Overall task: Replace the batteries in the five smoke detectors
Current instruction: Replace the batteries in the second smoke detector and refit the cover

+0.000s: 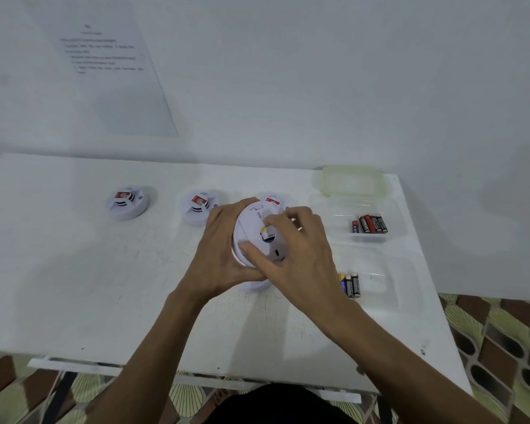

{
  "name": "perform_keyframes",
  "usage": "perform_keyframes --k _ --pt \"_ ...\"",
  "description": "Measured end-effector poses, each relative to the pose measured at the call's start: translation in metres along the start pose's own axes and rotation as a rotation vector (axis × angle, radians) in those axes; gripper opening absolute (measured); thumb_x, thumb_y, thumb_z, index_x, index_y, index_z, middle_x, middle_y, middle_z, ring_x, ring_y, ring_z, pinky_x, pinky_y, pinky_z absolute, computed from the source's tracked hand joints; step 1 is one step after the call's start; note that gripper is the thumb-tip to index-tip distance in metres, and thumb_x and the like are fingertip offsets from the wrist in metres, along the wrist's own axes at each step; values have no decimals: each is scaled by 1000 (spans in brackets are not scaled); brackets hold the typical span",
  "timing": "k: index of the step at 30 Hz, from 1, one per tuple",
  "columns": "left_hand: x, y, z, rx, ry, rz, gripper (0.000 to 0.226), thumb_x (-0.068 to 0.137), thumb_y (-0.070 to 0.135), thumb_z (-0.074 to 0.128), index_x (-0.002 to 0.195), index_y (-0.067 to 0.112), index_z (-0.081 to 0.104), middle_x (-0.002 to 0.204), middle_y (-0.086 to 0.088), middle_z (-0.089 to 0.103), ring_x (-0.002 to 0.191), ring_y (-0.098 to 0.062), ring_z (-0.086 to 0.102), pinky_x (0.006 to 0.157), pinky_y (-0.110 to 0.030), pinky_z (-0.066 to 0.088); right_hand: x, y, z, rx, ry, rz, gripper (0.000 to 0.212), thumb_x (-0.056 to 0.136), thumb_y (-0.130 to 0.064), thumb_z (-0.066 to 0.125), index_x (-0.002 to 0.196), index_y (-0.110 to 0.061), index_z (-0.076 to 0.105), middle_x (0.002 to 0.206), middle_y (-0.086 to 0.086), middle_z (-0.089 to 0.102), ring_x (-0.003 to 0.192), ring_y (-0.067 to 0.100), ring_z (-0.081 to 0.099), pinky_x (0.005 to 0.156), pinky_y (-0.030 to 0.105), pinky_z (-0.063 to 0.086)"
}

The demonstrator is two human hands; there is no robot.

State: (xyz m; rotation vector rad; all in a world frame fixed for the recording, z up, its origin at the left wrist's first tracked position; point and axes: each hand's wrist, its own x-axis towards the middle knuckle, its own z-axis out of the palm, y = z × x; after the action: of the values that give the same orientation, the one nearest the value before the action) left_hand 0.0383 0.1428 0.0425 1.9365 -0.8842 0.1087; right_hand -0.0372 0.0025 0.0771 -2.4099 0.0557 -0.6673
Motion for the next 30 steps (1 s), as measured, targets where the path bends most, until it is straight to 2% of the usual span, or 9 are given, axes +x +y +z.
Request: perform_keyframes --k 3,13,15,17,19,20,22,25,30 --pt "0 2 1 -46 -19 -45 73 74 71 58 137 57 23 139 43 28 130 13 29 106 -7 20 3 2 0 9 -17 -2 43 79 -49 61 108 -18 68 107 4 56 96 19 54 75 19 39" --pt "5 6 3 -71 -35 -112 67 72 81 49 130 70 16 136 50 22 128 19 25 109 -9 20 7 -2 -5 120 -79 126 38 80 -39 72 115 -24 66 109 3 52 101 18 50 75 6 30" --pt "3 3 6 -69 -40 -112 67 76 77 47 134 66 14 139 49 19 128 23 21 106 -3 16 8 -5 -7 135 -113 172 39 80 -38 73 116 -27 64 110 1 49 103 15 47 74 4 29" --pt "-1 -5 9 -114 -22 -99 82 75 75 49 143 44 15 148 30 23 123 28 22 100 3 16 9 -5 -8 138 -138 187 40 80 -40 73 117 -28 62 110 0 48 105 16 47 74 7 31" --pt "-3 -9 9 -202 12 -138 104 61 85 51 132 15 19 139 9 22 110 34 30 92 8 21 10 -6 -10 144 -162 201 41 81 -41 73 118 -29 62 110 0 48 105 17 48 76 15 38" --pt "-3 -9 9 -197 8 -150 107 56 89 49 125 13 20 131 9 21 108 34 32 90 8 23 10 -6 -11 146 -163 202 41 80 -40 73 118 -28 62 109 0 49 104 17 49 78 19 40" --pt "-1 -3 8 -182 -1 -166 102 55 92 46 127 25 21 132 18 21 114 28 32 94 6 21 10 -7 -12 150 -140 195 42 80 -40 74 118 -29 62 107 1 50 102 18 51 78 23 44" --pt "5 7 7 -34 -1 -96 70 76 79 45 137 57 18 142 39 26 126 23 22 105 -3 17 10 -9 -13 184 -110 218 42 78 -40 73 116 -30 60 102 -2 48 97 18 53 78 26 48" --pt "7 -3 10 64 77 28 65 85 68 47 141 49 21 141 33 29 130 13 25 111 -13 19 12 -12 -14 255 -83 309 36 76 -41 75 106 -31 58 97 -3 49 85 7 53 69 13 45"
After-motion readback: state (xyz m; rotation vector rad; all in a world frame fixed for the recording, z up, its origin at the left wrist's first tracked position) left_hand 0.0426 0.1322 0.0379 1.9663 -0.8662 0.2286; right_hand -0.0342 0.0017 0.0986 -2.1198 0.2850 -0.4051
